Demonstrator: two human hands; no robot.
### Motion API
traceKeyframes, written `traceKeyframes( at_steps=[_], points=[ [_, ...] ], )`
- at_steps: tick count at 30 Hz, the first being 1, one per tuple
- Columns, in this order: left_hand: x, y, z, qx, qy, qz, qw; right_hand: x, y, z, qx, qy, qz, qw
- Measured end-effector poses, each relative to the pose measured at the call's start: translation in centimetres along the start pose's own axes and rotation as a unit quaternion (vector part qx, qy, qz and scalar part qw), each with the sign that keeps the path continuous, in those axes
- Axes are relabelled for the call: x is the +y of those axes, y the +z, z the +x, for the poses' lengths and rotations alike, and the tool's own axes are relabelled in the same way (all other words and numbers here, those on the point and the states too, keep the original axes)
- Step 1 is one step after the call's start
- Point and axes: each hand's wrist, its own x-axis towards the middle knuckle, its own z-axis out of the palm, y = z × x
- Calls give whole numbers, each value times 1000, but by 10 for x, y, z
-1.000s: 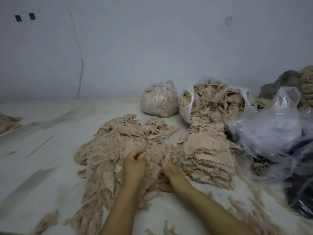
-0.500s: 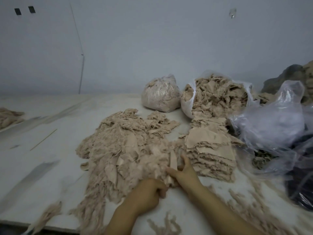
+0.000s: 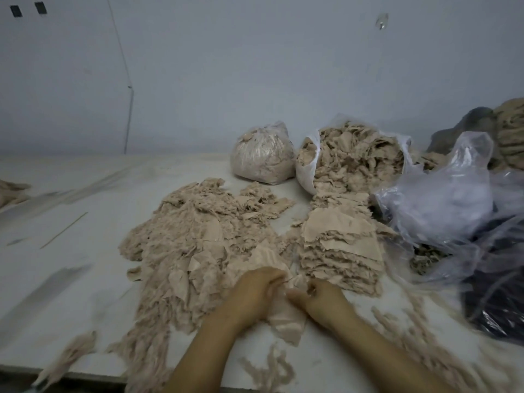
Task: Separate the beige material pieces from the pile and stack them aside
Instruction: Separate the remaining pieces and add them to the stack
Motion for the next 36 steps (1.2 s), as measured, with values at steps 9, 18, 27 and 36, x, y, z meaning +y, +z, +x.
traceKeyframes(
  at_steps=[9,18,27,36],
  points=[
    [-58,32,3,-123,-102,129,979,17,7,1,57,-40,86,994],
    [-23,37,18,47,0,52,998,-6,18,14,134,-49,107,984],
    [-44,52,22,-128,-81,99,983,-4,30,19,193,-63,306,930],
    [-41,26,24,-3,-115,-157,981,7,27,18,134,-75,486,860]
  ],
)
